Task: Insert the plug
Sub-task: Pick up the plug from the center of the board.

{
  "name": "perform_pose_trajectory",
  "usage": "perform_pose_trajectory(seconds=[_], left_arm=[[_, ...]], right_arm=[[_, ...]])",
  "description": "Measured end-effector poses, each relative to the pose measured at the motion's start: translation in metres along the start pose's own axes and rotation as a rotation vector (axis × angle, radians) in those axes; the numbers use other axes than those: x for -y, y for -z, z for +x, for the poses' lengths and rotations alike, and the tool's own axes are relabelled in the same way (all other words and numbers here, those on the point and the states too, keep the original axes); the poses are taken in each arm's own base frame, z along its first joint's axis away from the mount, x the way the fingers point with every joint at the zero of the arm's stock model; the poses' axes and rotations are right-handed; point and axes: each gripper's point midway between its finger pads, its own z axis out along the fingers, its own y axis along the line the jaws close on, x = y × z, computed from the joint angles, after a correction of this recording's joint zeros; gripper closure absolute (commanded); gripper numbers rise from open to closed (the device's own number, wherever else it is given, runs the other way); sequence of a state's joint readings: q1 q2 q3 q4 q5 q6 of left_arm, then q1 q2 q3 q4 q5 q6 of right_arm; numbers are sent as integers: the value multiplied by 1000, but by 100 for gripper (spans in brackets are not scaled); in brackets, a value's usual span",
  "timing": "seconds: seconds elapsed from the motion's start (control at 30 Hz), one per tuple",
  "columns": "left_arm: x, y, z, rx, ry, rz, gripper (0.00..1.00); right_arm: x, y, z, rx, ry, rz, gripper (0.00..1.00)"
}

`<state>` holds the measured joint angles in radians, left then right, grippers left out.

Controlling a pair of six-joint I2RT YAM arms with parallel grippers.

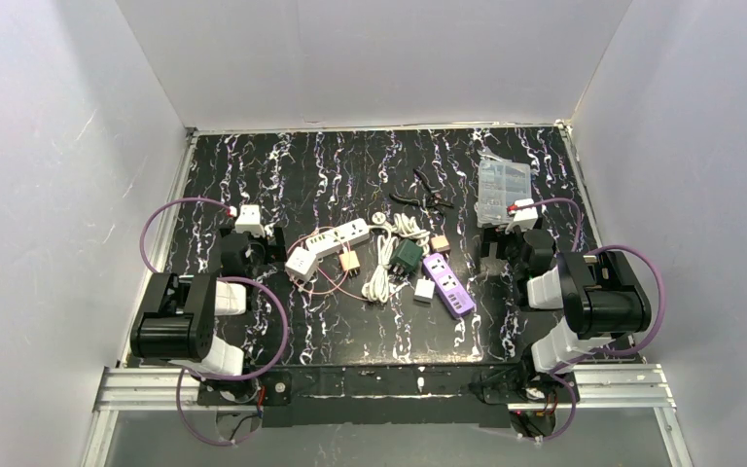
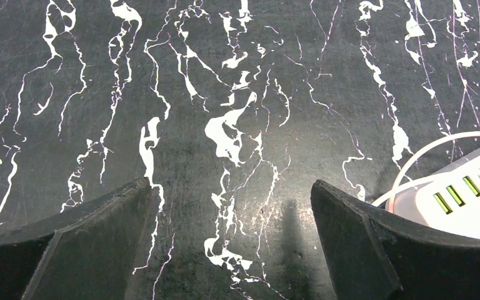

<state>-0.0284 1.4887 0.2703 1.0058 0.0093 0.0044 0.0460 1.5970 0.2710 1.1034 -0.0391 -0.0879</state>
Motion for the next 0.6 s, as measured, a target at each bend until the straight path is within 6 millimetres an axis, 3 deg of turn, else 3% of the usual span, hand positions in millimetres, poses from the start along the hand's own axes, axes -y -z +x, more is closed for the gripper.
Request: perform_pose_trajectory(seconds=[0.43,0.6], left_arm=[[0,0,0,0,10,0,1],[0,0,1,-24,15,2,1]], right_arm=[[10,0,2,-8,-9,63,0],[30,1,6,-57,-57,181,0]])
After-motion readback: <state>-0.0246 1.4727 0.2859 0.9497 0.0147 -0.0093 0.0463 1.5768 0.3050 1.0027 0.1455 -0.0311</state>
